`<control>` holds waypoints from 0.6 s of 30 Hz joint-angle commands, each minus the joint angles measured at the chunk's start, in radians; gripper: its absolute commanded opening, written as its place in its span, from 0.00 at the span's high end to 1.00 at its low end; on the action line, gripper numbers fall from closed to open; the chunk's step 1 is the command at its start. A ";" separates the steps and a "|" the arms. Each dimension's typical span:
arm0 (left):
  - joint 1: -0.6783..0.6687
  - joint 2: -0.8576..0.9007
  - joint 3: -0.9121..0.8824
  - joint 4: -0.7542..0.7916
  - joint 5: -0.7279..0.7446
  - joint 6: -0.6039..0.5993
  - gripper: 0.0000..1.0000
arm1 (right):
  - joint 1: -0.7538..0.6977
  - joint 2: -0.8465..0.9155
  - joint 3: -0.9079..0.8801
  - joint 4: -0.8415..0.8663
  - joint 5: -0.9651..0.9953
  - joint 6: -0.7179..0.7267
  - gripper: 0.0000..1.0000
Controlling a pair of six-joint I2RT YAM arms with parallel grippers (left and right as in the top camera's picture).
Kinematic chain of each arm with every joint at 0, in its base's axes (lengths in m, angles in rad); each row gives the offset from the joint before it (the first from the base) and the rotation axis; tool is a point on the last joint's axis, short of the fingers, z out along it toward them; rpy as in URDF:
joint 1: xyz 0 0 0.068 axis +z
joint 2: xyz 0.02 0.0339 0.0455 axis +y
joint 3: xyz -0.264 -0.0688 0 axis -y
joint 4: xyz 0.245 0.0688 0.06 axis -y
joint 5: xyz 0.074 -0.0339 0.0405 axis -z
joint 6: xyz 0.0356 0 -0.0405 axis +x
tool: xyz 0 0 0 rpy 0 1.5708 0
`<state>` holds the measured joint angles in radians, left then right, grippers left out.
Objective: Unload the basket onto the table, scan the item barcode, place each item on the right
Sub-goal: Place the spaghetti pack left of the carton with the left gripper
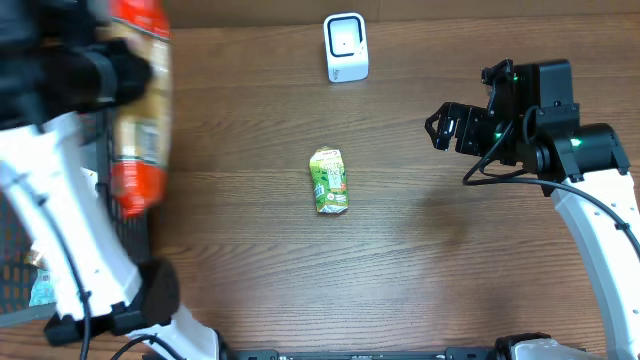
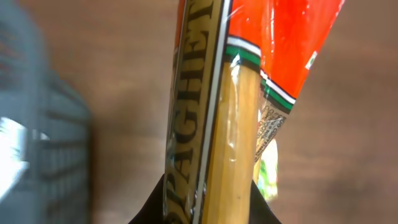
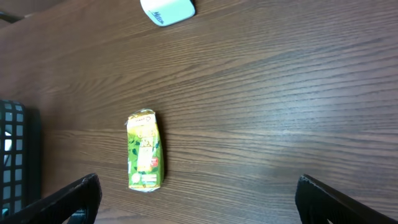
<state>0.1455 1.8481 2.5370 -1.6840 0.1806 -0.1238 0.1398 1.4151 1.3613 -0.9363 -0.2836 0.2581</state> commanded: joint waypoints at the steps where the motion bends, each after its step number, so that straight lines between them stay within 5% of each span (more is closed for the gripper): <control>1: -0.151 0.051 -0.129 0.051 -0.205 -0.182 0.96 | 0.006 0.002 0.012 0.011 0.006 0.001 0.00; 18: -0.463 0.330 -0.663 0.417 -0.214 -0.385 0.96 | 0.006 0.002 0.012 0.000 0.006 0.001 0.00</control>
<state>-0.2958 2.1841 1.8748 -1.2705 -0.0181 -0.4500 0.1398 1.4155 1.3613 -0.9394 -0.2832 0.2584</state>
